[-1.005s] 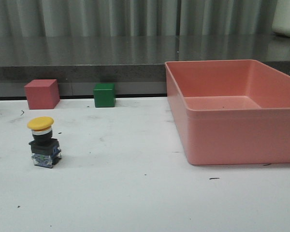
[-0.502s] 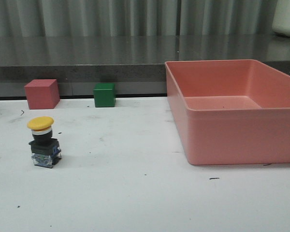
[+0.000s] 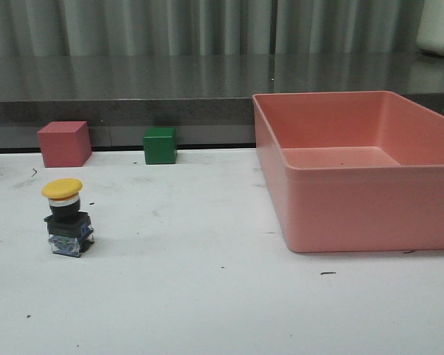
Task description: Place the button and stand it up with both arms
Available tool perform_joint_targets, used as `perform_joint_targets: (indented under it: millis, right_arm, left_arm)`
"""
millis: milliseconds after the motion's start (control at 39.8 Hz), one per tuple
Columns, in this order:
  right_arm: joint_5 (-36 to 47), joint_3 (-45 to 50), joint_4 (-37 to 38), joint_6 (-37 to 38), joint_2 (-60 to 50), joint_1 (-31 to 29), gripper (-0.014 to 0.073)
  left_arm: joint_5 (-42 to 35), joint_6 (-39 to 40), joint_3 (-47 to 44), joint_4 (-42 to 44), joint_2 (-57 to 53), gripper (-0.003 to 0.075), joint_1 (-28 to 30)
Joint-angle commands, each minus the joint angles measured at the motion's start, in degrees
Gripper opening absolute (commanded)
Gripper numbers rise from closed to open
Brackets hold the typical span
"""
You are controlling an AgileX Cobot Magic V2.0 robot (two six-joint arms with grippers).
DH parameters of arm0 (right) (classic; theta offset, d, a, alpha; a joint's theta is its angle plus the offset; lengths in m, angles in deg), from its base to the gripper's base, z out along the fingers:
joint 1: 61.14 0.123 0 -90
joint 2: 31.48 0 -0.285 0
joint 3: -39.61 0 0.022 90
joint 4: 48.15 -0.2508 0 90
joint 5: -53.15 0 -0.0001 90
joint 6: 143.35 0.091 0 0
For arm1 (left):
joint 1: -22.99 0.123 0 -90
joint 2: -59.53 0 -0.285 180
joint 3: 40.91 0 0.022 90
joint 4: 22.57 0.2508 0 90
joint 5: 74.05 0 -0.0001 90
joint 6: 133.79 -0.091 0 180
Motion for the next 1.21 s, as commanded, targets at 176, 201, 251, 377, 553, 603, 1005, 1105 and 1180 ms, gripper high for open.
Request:
perform_joint_targets:
  millis: [176,201,251,377,553,603,1005,1105,1180]
  right_arm:
    - [15.3,6.4,-1.0,-0.6,0.7,-0.3,-0.0062]
    - [17.2,8.0,-1.3,-0.6,0.7,-0.3,-0.0062]
    - [20.1,10.9,-2.2,-0.6,0.7,-0.3,-0.0062]
    - [25.1,17.8,-4.6,-0.6,0.7,-0.3,-0.0062]
    - [24.5,21.9,-6.8,-0.6,0.2,-0.3,-0.0062]
    - [24.0,22.0,-6.8,-0.6,-0.3,-0.3,-0.0062]
    - [23.9,22.0,-6.8,-0.6,-6.0,-0.3,-0.0062]
    - [23.9,22.0,-6.8,-0.6,-6.0,-0.3,-0.0062]
    - [23.9,22.0,-6.8,-0.6,-6.0,-0.3,-0.0062]
  left_arm:
    - [-4.9,0.6,-0.9,-0.4,-1.4,-0.002,0.0]
    - [-4.9,0.6,-0.9,-0.4,-1.4,-0.002,0.0]
    - [-4.9,0.6,-0.9,-0.4,-1.4,-0.002,0.0]
    - [-4.9,0.6,-0.9,-0.4,-1.4,-0.002,0.0]
    - [-4.9,0.6,-0.9,-0.4,-1.4,-0.002,0.0]
    - [-4.9,0.6,-0.9,-0.4,-1.4,-0.002,0.0]
    - [-4.9,0.6,-0.9,-0.4,-1.3,-0.002,0.0]
    - [-4.9,0.6,-0.9,-0.4,-1.3,-0.002,0.0]
    - [-4.9,0.6,-0.9,-0.4,-1.3,-0.002,0.0]
